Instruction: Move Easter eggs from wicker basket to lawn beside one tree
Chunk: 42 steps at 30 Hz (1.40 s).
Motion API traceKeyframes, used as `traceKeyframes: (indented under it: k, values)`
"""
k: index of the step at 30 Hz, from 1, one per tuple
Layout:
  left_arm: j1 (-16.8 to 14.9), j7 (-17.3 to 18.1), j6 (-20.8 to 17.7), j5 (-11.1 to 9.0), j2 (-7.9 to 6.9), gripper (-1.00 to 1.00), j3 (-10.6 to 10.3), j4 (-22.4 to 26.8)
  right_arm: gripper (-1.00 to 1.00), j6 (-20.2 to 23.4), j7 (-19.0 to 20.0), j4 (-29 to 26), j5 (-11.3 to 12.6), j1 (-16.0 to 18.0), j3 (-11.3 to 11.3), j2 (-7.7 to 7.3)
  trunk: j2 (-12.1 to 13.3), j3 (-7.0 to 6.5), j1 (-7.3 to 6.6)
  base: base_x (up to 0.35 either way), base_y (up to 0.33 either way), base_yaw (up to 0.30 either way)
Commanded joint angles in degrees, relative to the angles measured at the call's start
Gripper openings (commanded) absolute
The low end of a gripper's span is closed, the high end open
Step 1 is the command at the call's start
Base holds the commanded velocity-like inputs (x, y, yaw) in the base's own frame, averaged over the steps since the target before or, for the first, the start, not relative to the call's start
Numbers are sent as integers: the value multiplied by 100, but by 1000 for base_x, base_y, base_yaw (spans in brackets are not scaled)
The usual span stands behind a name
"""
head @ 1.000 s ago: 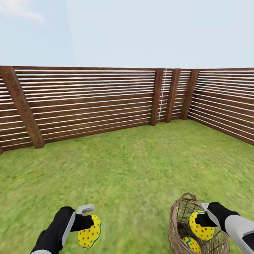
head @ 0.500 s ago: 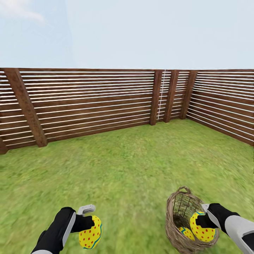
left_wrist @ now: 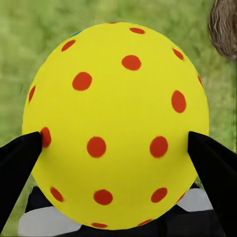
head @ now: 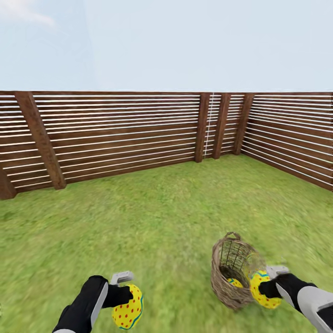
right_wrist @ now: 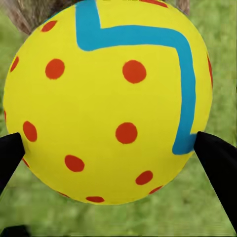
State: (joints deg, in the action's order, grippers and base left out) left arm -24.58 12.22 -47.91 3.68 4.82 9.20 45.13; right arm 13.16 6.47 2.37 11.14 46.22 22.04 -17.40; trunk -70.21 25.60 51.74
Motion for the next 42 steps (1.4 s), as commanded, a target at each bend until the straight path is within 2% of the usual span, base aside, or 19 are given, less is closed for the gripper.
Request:
traceKeyframes:
  k: [1, 5, 8, 9, 10, 11, 13, 15, 17, 19, 21, 23, 29, 31, 34, 35, 36, 38, 42]
  values:
    - [-3, 42, -25, 54, 29, -100, 30, -11, -100, 1358, -35, -291, -152, 10, 65, 30, 37, -7, -26, -324, 0, -149]
    - [-3, 43, -25, 62, 45, -100, 30, -26, -100, 2543, 87, -1613, -232, 10, 67, 109, 197, -58, -114, -320, 0, -122]
    - [-3, 43, -22, 62, 57, -100, 27, -78, -100, 2643, 172, -3483, -225, 10, 46, -109, 318, -111, -180, -317, 0, -32]
    - [-3, 38, -17, 62, 99, -100, 15, -196, -100, 2685, 175, -3940, -172, 10, 40, -313, 358, -128, -202, -312, 0, -4]
    - [-3, 36, 23, 64, 152, -100, 11, -277, -100, 2936, 166, -4396, 99, 10, 38, -484, 398, -144, -224, -302, 0, -1]
    - [-3, 35, 100, 69, 191, -100, 12, -327, -100, 3836, 139, -4716, 266, 10, 48, -537, 438, -159, -246, -294, 0, -41]
    - [-3, 27, 154, 79, 210, -100, 12, -360, -100, 4293, 138, -3711, 365, -12, 312, -492, 518, -192, -290, -287, 0, -11]
    - [-3, 26, 158, 83, 212, -100, 12, -366, -100, 3901, 156, -2790, 391, -32, 386, -428, 598, -228, -334, -283, 0, -1]
    - [-3, 26, 159, 86, 212, -100, 16, -369, -100, 2950, 168, -2050, 390, -55, 402, -328, 679, -264, -378, -281, 0, 0]
    - [-3, 26, 159, 82, 212, -100, 20, -366, -100, 2595, 183, -1391, 379, -64, 406, 49, 759, -300, -421, -281, 0, 0]
    - [-3, 26, 159, 82, 212, -100, 13, -365, -100, 1095, 172, -74, 357, -68, 399, 401, 839, -335, -465, -280, 0, 0]
    - [-3, 26, 159, 81, 212, -100, 18, -364, -100, 687, 163, 257, 351, -138, 398, 582, 919, -370, -509, -280, 0, 0]
    - [-3, 23, 159, 86, 210, -100, 31, -364, -100, 776, 118, 266, 340, -166, 398, 667, 1160, -478, -641, -276, 0, 0]
    - [-3, 18, 159, 83, 205, -100, 52, -364, -100, 776, 118, 224, 363, -166, 364, 520, 1240, -513, -685, -112, 0, 0]
    - [-3, 17, 159, 72, 212, -100, 48, -364, -100, 775, 139, -99, 422, -166, 318, -186, 1360, -567, -751, -10, 0, 0]
    - [-3, 17, 159, 66, 212, -100, 47, -367, -100, 774, 156, -155, 550, -166, 209, -480, 1400, -585, -773, -2, 0, 0]
    - [-3, 17, 164, 65, 219, -100, 42, -393, -100, 772, 156, -177, 810, -166, 38, -637, 1441, -603, -795, 0, 0, 0]
    - [-3, 17, 253, 65, 254, -100, 25, -574, -100, 769, 120, -191, 1038, -165, -73, -692, 1521, -639, -839, 0, 0, 0]
    - [-3, 17, 401, 67, 280, -100, 29, -660, -100, 710, 38, -239, 1083, -166, -88, -679, 1681, -711, -927, 0, 0, 0]
